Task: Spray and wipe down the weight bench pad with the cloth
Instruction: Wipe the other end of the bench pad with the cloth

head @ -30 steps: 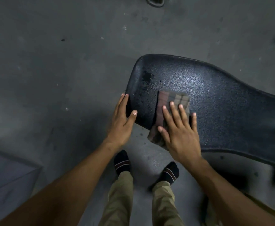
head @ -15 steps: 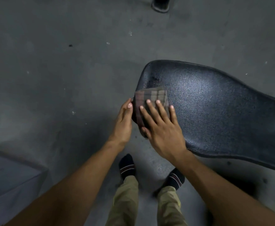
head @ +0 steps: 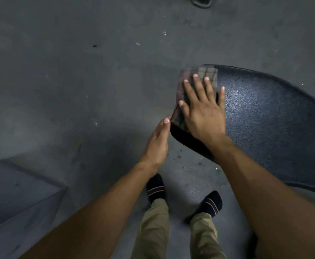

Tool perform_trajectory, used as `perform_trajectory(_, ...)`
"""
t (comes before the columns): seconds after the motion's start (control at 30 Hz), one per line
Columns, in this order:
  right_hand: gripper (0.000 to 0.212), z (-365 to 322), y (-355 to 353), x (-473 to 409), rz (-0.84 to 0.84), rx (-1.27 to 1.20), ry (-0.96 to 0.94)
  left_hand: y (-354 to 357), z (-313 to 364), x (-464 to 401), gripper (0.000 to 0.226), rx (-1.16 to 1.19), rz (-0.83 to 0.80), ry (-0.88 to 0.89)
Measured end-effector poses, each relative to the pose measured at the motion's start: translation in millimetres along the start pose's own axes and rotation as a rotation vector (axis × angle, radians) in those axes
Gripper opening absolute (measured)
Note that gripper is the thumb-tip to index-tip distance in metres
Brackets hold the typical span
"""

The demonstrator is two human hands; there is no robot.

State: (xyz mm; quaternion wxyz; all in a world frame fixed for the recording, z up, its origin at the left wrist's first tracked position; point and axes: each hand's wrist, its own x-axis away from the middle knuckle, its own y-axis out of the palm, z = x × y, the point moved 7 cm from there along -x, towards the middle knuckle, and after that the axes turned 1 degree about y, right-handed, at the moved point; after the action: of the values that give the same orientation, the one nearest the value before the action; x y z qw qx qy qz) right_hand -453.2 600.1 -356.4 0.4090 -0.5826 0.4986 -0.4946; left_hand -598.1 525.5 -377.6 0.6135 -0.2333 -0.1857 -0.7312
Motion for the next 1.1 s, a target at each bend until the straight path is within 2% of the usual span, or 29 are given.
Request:
perform_trajectory(0.07, 0.064, 16.7, -3.4, 6.8, -0.002, -0.039, 0.086, 0.4, 0.2, 0.7, 0.058, -0.022, -0.027, -0.007)
perform_trajectory(0.13, 0.066, 28.8, -2.4, 27.5, -0.015, -0.059, 0.149, 2.0, 2.7, 0.7, 0.071, -0.028, -0.027, -0.007)
perform_trajectory(0.27, 0.068, 48.3, 4.6, 76.9, -0.057, -0.028, 0.167, 6.6, 6.4, -1.6, 0.091, -0.066, -0.011, 0.005)
perform_trajectory(0.4, 0.069, 62.5, 5.3, 80.5, -0.061, -0.037, 0.202, 6.5, 7.2, -0.3, 0.085, -0.086, -0.037, 0.002)
perform_trajectory(0.53, 0.07, 58.8, -1.2, 31.7, -0.038, -0.085, 0.265, 10.6, 4.8, -3.3, 0.08, -0.09, -0.025, -0.005)
perform_trajectory(0.6, 0.07, 46.1, -4.3, 0.0, -0.045, -0.08, 0.207, 17.4, 6.5, -7.2, 0.078, -0.112, 0.023, -0.003)
perform_trajectory(0.73, 0.068, 16.1, -8.6, -41.0, -0.072, 0.006, -0.069, 38.5, 31.7, -20.6, 0.07, -0.185, 0.217, 0.121)
perform_trajectory(0.83, 0.064, 15.9, -10.1, -52.6, -0.073, 0.047, -0.188, 51.9, 38.6, -34.0, 0.081, -0.186, 0.342, 0.084)
perform_trajectory(0.93, 0.062, 37.2, -15.6, -62.6, -0.046, -0.002, -0.149, 58.9, 35.8, -37.8, 0.092, -0.26, 0.391, 0.032)
perform_trajectory(1.1, 0.062, 100.3, -26.5, -64.7, -0.04, -0.08, 0.019, 68.2, 27.9, -36.3, 0.087, -0.44, 0.402, -0.065)
